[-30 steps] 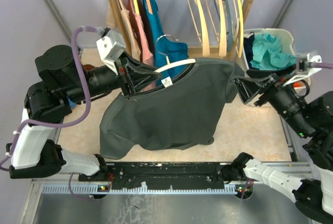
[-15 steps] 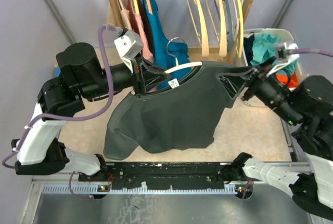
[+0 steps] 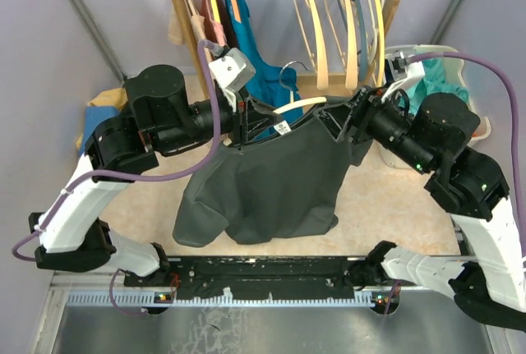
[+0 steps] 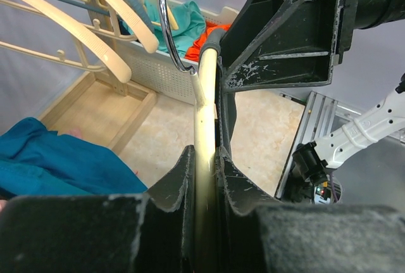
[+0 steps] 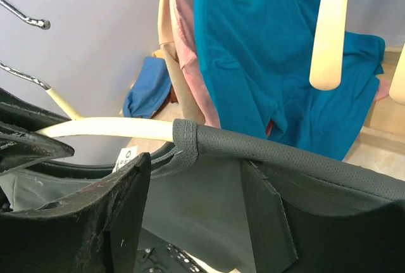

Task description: Place the t-shirt on the hanger

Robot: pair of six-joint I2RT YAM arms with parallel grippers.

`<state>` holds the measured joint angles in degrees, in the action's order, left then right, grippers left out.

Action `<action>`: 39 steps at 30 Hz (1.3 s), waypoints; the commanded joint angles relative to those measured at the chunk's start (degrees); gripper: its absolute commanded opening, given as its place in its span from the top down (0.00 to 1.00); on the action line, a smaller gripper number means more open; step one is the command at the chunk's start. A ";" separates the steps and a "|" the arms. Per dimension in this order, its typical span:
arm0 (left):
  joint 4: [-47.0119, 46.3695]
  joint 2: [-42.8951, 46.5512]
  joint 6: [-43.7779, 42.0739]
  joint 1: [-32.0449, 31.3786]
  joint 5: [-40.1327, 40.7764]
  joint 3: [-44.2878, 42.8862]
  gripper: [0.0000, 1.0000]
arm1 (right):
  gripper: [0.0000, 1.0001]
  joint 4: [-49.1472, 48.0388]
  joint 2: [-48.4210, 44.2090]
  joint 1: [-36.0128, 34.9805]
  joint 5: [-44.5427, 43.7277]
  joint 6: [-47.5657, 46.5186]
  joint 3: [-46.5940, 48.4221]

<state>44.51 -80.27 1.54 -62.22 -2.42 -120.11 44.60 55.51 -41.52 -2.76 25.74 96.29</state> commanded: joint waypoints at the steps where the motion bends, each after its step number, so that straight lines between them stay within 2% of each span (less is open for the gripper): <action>1: -5.72 -0.04 -0.67 0.09 -0.51 -0.50 1.00 | 0.43 -1.73 0.90 -0.03 -2.80 2.24 1.60; 3: -5.67 -0.21 -0.67 0.08 -1.09 -0.74 1.00 | 0.47 -0.88 1.91 -0.05 -4.14 2.73 2.31; 7: -5.80 -0.33 -0.53 0.09 -2.00 -0.90 1.00 | 0.69 0.03 3.20 -0.05 -6.45 3.19 3.34; 9: -5.66 -0.33 -0.57 0.10 -2.14 -0.97 1.00 | 0.77 -0.18 3.35 -0.03 -6.79 3.40 3.61; 14: -4.81 -0.59 -0.66 0.08 -2.57 -1.48 1.00 | 0.91 0.08 3.27 -0.05 -9.02 3.47 5.23; 17: -4.48 -0.43 -0.66 0.12 -2.59 -1.48 1.00 | 0.95 1.16 3.50 -0.05 -10.53 3.10 6.68; 31: -3.43 -0.06 -0.55 0.10 -2.64 -2.47 1.00 | 1.00 4.24 2.60 -0.05 -16.17 1.69 10.70; 36: -3.17 -0.62 -0.32 0.08 -2.70 -2.25 1.00 | 1.00 3.28 2.17 -0.06 -14.85 1.38 11.32; 37: -3.19 -0.86 -0.26 0.08 -2.76 -2.33 1.00 | 0.96 2.08 1.91 -0.06 -12.92 1.02 10.80; 39: -3.12 -1.45 -0.12 0.08 -2.52 -2.60 1.00 | 0.81 -0.05 1.36 -0.01 -8.44 0.47 9.38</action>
<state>41.04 -81.67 1.23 -62.00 -3.70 -120.31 51.57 58.92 -41.89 -12.45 28.42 104.38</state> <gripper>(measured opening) 0.176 0.096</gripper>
